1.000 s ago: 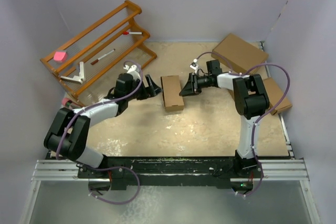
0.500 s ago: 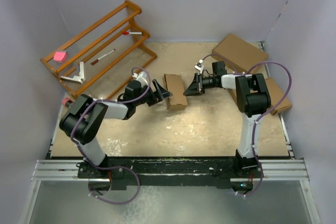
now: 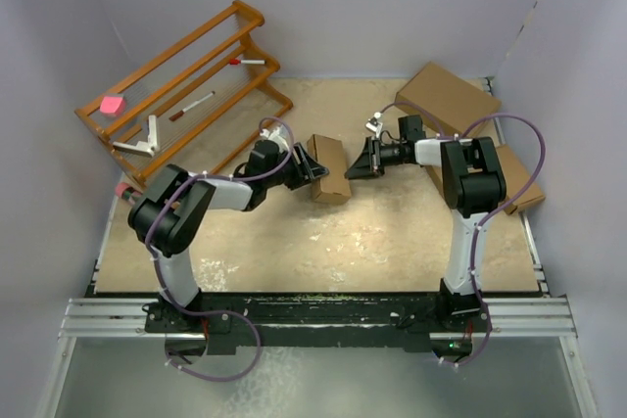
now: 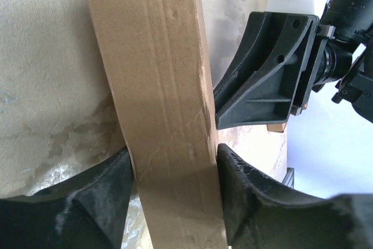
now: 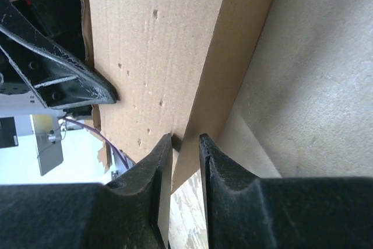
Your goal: Fold the paper box
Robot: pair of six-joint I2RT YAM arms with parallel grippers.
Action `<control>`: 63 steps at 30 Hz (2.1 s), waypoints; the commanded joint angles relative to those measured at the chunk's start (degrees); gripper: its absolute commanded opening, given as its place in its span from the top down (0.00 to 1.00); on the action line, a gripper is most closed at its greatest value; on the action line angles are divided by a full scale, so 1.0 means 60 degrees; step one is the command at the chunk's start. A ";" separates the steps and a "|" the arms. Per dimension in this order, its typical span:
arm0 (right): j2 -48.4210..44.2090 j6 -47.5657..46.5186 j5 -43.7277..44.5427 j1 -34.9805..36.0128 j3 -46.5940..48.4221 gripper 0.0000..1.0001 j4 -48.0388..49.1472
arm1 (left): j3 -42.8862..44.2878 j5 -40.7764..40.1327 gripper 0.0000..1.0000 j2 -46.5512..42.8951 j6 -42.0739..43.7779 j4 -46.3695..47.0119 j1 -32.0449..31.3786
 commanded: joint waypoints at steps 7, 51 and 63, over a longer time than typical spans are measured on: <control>-0.0786 -0.1836 0.0644 -0.0072 0.0445 0.40 -0.1400 | 0.1157 -0.1236 0.59 -0.1232 0.2450 -0.2633 -0.0134; -0.3099 -0.3018 0.0041 -0.1391 -0.0339 0.56 -0.0910 | 0.4997 -0.4322 0.02 -0.3276 0.7260 -0.9630 -0.2511; -0.3093 -0.3857 0.0628 -0.0311 0.0012 1.00 -0.1548 | 0.1619 -0.0225 0.26 -0.3544 0.5007 -0.6035 0.1940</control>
